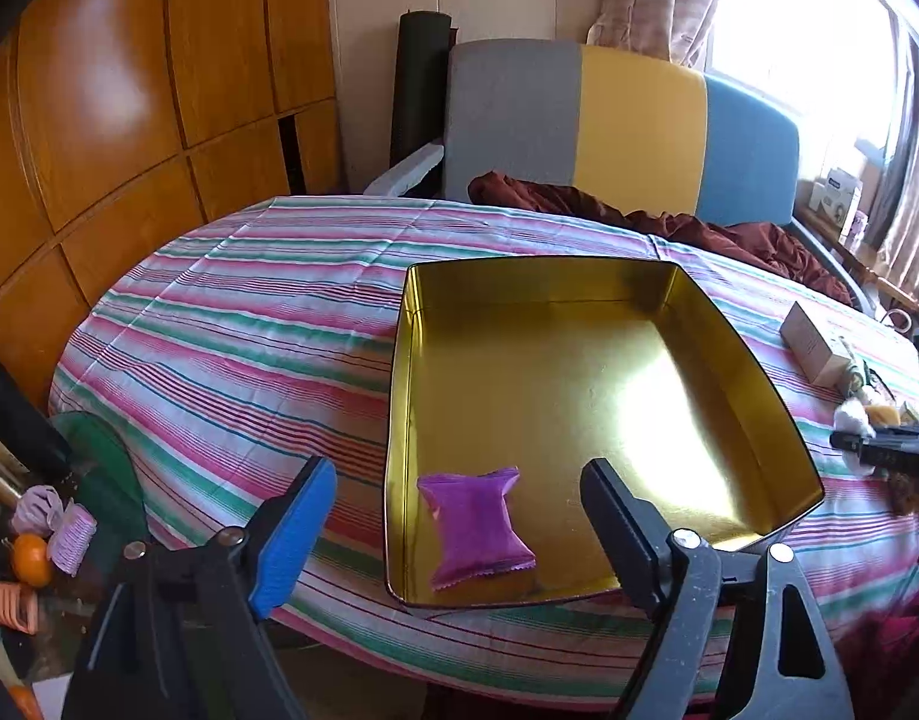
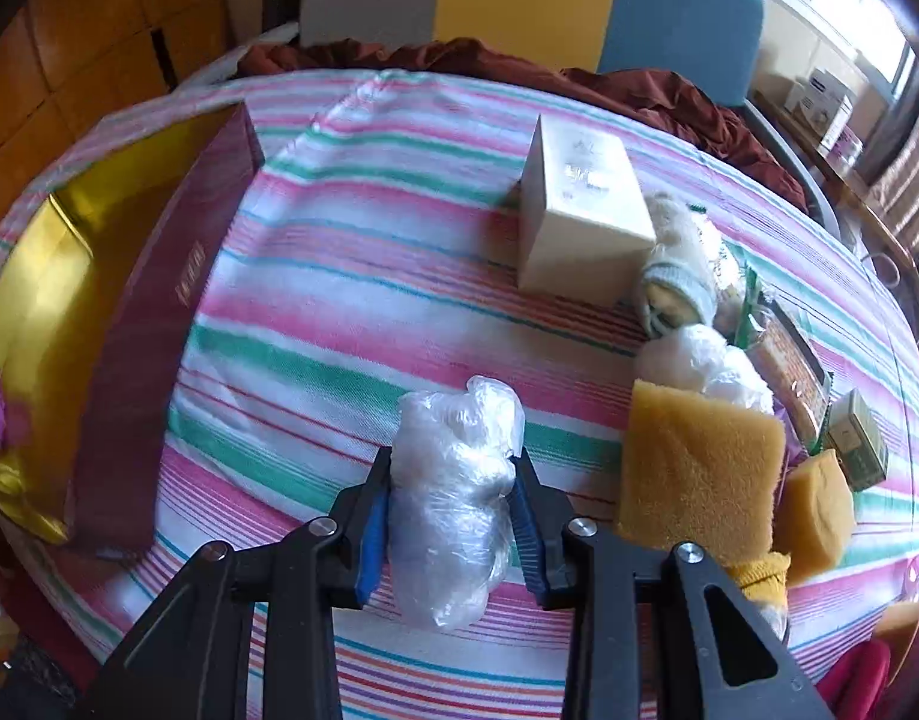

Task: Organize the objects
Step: 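Carry the plastic-wrapped white bundle in the right gripper into the gold tray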

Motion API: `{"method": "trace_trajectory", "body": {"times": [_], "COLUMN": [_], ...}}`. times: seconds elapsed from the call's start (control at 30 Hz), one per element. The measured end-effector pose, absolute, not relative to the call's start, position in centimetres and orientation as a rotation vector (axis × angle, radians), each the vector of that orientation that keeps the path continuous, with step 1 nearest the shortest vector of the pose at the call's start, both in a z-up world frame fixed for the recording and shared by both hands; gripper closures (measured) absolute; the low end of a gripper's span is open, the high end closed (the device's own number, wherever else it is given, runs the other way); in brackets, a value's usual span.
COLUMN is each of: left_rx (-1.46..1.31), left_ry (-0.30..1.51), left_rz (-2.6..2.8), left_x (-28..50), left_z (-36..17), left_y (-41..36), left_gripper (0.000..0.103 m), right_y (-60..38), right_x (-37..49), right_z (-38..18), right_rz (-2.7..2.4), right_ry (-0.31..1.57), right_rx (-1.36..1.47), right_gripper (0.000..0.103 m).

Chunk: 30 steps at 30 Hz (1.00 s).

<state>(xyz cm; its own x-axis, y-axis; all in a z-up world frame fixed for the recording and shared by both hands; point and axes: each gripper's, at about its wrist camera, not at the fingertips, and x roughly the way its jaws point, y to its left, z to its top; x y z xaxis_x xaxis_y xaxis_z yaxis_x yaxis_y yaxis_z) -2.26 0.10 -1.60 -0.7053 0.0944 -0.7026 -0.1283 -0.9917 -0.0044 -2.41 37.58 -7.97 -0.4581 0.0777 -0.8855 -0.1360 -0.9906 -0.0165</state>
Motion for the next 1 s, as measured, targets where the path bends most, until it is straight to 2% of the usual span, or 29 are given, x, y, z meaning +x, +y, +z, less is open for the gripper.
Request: {"method": "trace_trajectory", "body": {"times": [0.23,0.37,0.5,0.77,1.0], "left_rx": [-1.139,-1.123,-1.113,-1.169,-1.216], "left_ry": [0.05,0.03,-0.023,-0.197,-0.192], "left_rz": [2.81,2.847,2.903,2.977,2.999], "left_x": [-1.9,-1.7,-1.5,-1.6,-2.1], "left_z": [-1.9,-1.8,-1.8,-2.9,-3.7], "left_y": [-0.1,-1.0,-3.0,-7.4,-8.2], "left_gripper": [0.016,0.014,0.01,0.01,0.01], "right_y": [32.8,27.5,22.0,13.3,10.9], "right_x": [-4.3,-6.1,-9.0,-13.7,-15.3], "right_z": [-2.6,-1.5,-2.5,-6.1,-8.4], "right_rz": [2.788,2.9,2.931,2.895,2.828], "right_ry": [0.178,0.208,0.273,0.345,0.504], "right_rx": [-1.479,-1.531,-1.659,-1.855,-1.945], "right_gripper": [0.068,0.068,0.068,0.068,0.065]}}
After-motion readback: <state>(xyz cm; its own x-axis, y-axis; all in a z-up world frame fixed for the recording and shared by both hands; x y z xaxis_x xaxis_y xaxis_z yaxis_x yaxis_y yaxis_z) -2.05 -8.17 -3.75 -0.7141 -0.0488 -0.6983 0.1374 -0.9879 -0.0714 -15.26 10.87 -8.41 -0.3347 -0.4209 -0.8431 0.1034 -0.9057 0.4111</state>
